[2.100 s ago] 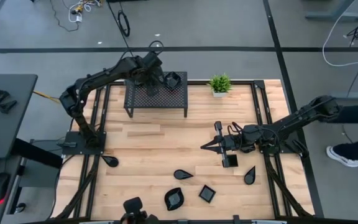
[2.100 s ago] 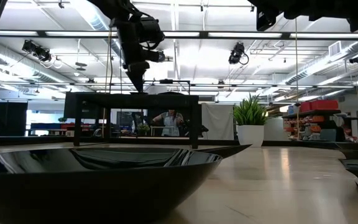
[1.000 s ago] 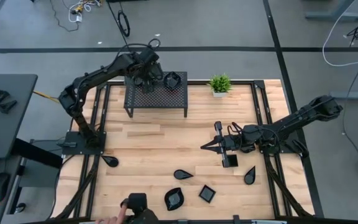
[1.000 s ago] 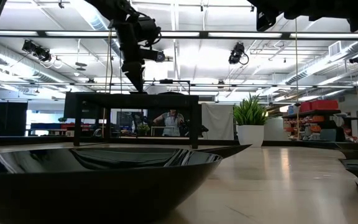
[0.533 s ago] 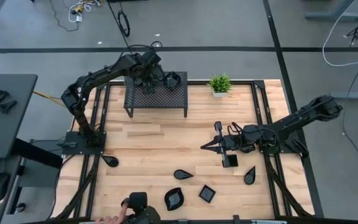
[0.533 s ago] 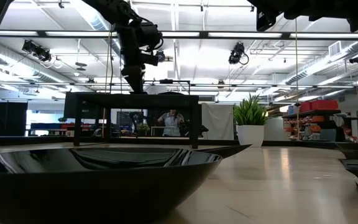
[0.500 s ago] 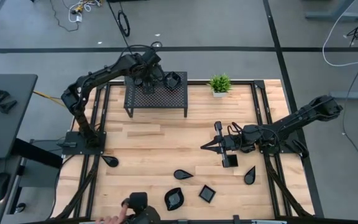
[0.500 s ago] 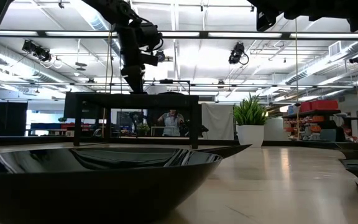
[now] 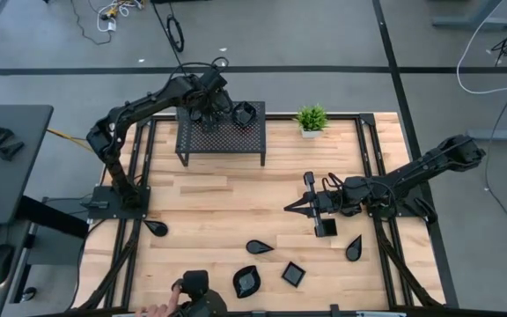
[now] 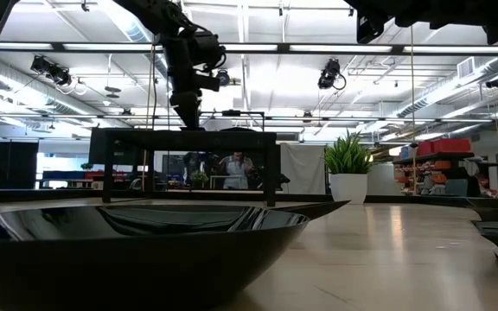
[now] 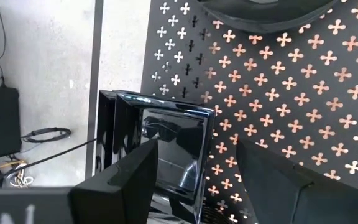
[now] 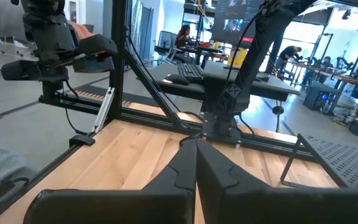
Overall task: Pick & Place Mini shaped plates
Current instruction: Stack the black square plate on top of the square plate on the shelf
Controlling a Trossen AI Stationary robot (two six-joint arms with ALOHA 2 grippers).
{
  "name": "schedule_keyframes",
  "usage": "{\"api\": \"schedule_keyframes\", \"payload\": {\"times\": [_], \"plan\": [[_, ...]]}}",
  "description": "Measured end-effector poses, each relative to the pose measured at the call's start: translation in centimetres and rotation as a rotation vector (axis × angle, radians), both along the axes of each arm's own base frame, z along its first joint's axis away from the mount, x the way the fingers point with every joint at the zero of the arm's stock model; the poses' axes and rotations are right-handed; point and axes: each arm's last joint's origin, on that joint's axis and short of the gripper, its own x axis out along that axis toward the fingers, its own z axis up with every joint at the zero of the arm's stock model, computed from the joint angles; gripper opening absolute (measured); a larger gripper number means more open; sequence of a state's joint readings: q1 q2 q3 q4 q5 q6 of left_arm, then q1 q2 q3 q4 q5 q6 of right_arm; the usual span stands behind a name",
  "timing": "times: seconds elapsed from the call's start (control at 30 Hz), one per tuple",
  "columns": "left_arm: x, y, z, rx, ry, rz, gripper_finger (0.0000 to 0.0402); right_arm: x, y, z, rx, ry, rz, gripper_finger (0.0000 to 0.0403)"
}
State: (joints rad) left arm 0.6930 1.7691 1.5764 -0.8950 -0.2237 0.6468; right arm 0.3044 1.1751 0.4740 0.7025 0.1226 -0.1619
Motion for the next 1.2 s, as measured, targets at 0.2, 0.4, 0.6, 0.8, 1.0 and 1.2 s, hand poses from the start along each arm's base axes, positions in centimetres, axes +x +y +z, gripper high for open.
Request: {"api": "schedule_keyframes", "payload": {"times": [0.2, 0.4, 0.6, 0.8, 1.0, 1.2], "plan": [[0.2, 0.2, -0.3, 0.007, -0.005, 0.017, 0.0222, 0.0, 0.0, 0.0, 0.000, 0.000, 0.000, 0.0011], [0.6, 0.2, -0.7, -0.001, 0.001, 0.026, 0.0222, 0.0, 0.0, 0.0, 0.000, -0.001, 0.003, 0.0011], [0.6, -0.4, -0.9, -0.047, 0.015, 0.026, 0.0215, 0.0, 0.0, 0.1, 0.005, -0.003, 0.008, 0.0011], [0.8, -1.3, -1.1, -0.077, 0.046, 0.000, 0.0195, 0.0, 0.0, 0.0, 0.005, -0.003, 0.008, 0.0011], [0.9, -1.8, -0.8, -0.054, 0.057, -0.007, 0.0188, 0.0, 0.0, 0.0, 0.005, -0.003, 0.007, 0.0011], [0.4, -2.4, 0.7, -0.004, 0.046, -0.013, 0.0188, 0.0, 0.0, 0.0, 0.005, -0.003, 0.007, 0.0011]]}}
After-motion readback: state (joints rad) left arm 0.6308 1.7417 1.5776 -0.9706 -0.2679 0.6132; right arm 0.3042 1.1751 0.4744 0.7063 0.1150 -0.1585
